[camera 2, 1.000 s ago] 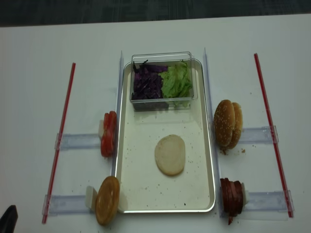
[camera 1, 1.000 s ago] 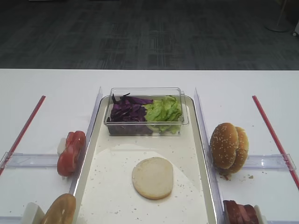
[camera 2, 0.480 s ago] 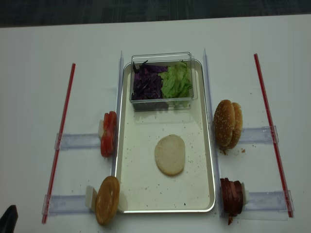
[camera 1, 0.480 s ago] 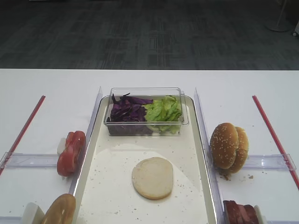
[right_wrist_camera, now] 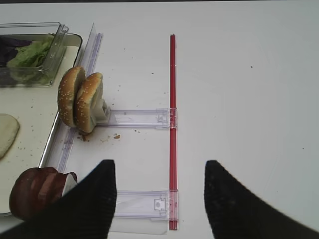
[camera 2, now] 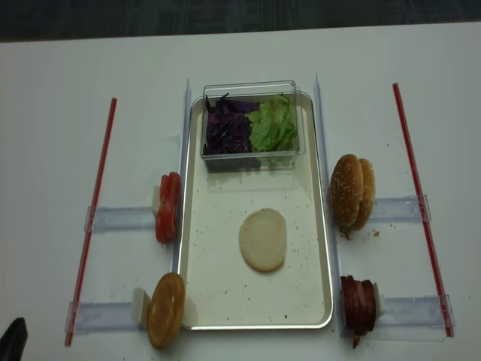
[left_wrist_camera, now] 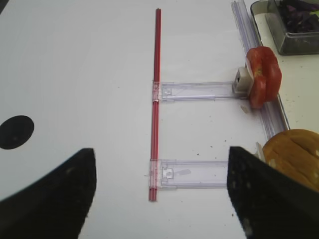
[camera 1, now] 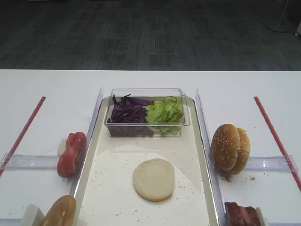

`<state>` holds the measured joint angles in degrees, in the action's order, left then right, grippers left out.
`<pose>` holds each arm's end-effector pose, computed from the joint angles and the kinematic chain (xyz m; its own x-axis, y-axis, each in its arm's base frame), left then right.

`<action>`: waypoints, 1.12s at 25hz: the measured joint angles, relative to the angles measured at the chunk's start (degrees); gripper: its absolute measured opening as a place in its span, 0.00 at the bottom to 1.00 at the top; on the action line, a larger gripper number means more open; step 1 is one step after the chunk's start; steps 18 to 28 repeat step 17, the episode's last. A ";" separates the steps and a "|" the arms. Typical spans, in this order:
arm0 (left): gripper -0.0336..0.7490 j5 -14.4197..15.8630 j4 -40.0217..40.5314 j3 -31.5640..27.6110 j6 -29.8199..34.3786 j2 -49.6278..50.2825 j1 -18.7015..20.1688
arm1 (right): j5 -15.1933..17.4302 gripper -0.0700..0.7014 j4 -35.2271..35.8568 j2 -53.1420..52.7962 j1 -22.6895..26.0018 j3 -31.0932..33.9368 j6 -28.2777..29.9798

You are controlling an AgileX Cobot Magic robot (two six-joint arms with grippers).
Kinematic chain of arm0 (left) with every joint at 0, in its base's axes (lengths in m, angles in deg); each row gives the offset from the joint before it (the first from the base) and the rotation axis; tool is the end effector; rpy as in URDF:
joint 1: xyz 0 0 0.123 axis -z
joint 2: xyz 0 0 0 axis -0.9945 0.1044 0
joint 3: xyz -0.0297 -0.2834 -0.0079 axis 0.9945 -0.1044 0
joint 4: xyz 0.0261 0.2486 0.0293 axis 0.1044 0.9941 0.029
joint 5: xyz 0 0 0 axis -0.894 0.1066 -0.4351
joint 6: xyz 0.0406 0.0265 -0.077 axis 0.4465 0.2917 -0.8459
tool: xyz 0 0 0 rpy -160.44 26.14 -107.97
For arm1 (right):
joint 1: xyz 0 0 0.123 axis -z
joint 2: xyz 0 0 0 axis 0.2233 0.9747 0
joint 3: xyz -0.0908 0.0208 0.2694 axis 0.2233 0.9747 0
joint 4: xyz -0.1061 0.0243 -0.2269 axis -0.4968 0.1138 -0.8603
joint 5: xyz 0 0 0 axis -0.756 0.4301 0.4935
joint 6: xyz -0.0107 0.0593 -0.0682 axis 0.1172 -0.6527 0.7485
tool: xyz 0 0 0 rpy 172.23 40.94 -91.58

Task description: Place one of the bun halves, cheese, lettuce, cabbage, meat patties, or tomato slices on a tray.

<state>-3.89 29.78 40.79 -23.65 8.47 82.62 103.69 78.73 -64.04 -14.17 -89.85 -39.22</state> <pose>-0.0122 0.0055 0.2649 -0.5549 -0.0442 -0.8307 -0.0945 0.9955 0.0101 -0.0079 0.0044 0.2656 -0.5215 0.0125 -0.8532 -0.0530 0.9975 0.0470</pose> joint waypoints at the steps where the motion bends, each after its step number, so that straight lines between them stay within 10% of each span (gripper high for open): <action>1: 0.68 0.00 0.00 0.00 0.00 0.00 0.00 | 0.00 0.64 0.00 0.00 0.00 0.00 0.00; 28: 0.67 0.00 0.00 0.00 0.00 0.00 0.00 | 0.00 0.64 0.00 0.00 0.00 0.00 0.00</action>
